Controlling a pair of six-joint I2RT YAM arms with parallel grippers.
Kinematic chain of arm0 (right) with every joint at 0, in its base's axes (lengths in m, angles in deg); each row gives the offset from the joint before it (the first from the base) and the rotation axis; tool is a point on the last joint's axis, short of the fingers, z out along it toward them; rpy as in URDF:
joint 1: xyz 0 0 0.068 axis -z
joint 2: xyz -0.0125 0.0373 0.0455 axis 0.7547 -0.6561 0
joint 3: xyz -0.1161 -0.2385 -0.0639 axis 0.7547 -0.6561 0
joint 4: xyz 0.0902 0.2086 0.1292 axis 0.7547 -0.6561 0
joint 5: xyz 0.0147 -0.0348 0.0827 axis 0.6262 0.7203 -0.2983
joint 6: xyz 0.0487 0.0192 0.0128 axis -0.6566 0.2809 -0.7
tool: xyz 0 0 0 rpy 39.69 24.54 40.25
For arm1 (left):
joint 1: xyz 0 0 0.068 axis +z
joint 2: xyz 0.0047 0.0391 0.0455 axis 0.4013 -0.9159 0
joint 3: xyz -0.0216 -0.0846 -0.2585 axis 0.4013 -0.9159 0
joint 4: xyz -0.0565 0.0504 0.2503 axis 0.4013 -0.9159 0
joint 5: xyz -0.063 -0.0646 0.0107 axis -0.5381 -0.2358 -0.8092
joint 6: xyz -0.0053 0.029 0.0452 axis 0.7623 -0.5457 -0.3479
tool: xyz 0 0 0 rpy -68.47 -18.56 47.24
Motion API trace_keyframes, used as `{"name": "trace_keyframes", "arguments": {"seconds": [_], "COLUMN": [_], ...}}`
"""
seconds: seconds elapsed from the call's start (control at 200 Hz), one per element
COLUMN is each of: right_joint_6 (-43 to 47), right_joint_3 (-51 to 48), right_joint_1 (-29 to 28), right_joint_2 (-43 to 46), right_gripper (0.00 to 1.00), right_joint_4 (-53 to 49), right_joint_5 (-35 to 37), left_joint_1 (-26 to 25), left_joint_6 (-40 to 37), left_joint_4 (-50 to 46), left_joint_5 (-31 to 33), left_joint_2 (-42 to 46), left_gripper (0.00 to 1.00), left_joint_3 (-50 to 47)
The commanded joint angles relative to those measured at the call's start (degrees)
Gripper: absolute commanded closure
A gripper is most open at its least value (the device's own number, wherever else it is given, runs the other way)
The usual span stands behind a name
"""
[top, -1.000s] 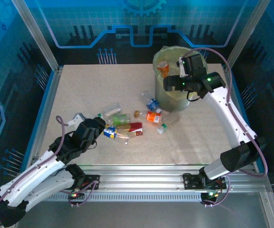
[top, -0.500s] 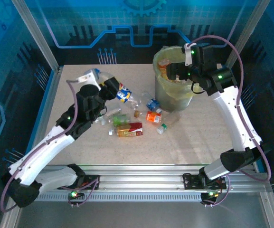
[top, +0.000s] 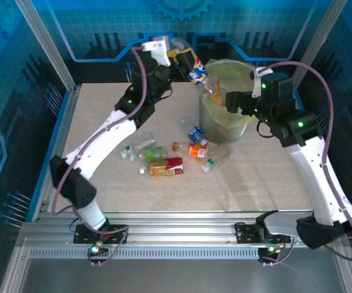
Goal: Put the plastic bottles in the bin
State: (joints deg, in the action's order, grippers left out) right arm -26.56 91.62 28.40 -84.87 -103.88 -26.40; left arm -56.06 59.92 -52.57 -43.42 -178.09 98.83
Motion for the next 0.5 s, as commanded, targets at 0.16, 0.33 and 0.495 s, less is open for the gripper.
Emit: {"name": "trace_keyframes", "arguments": {"seconds": [0.16,0.33,0.495], "right_joint_6": [-4.86,-7.82,-10.08], "right_joint_3": [-6.91,-10.48,-14.31], "right_joint_1": [-0.27,-0.23,-0.23], "right_joint_2": [5.36,7.40,9.61], "right_gripper": [0.00,0.00,0.00], "right_joint_4": [2.76,2.50,2.24], "right_joint_5": [2.90,2.65,2.61], "left_joint_1": [0.17,-0.48,-1.02], "left_joint_6": [-5.85,-8.05,-8.93], "left_joint_4": [1.08,-0.46,-1.82], "left_joint_5": [-12.08,-15.46,-18.78], "left_joint_2": [-16.82,-25.22,-30.73], "left_gripper": [0.65,0.64,0.62], "left_joint_3": [19.64,28.55,33.45]}}
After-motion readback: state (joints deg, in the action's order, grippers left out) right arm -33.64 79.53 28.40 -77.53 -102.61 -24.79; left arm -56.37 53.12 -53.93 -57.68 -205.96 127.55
